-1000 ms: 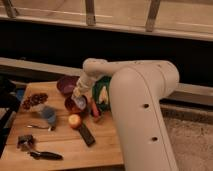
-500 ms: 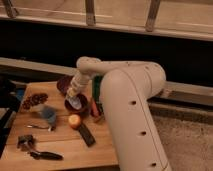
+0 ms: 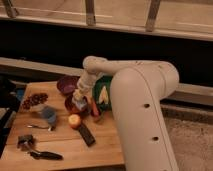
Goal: Wipe red bowl with towel
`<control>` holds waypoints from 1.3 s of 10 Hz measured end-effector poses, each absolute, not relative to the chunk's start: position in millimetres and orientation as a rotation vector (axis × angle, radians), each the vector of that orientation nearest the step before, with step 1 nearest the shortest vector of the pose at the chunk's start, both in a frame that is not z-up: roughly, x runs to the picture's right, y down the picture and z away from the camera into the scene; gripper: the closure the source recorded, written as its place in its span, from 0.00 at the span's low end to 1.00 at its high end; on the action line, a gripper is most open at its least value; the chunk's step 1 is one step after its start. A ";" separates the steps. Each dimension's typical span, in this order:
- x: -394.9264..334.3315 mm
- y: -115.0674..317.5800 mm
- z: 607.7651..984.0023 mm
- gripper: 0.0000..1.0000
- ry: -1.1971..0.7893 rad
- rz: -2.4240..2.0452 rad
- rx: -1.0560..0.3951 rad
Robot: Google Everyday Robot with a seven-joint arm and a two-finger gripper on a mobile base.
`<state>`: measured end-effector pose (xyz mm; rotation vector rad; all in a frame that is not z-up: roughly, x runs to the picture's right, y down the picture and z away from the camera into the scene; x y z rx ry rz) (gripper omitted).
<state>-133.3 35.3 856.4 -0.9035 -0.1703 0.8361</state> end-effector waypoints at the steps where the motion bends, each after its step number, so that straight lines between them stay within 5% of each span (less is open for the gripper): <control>1: -128.2 25.5 862.3 1.00 -0.174 0.836 -0.891; 8: -192.7 15.2 878.3 1.00 -0.182 0.738 -0.942; 13: -133.8 10.5 876.6 1.00 -0.120 0.787 -0.889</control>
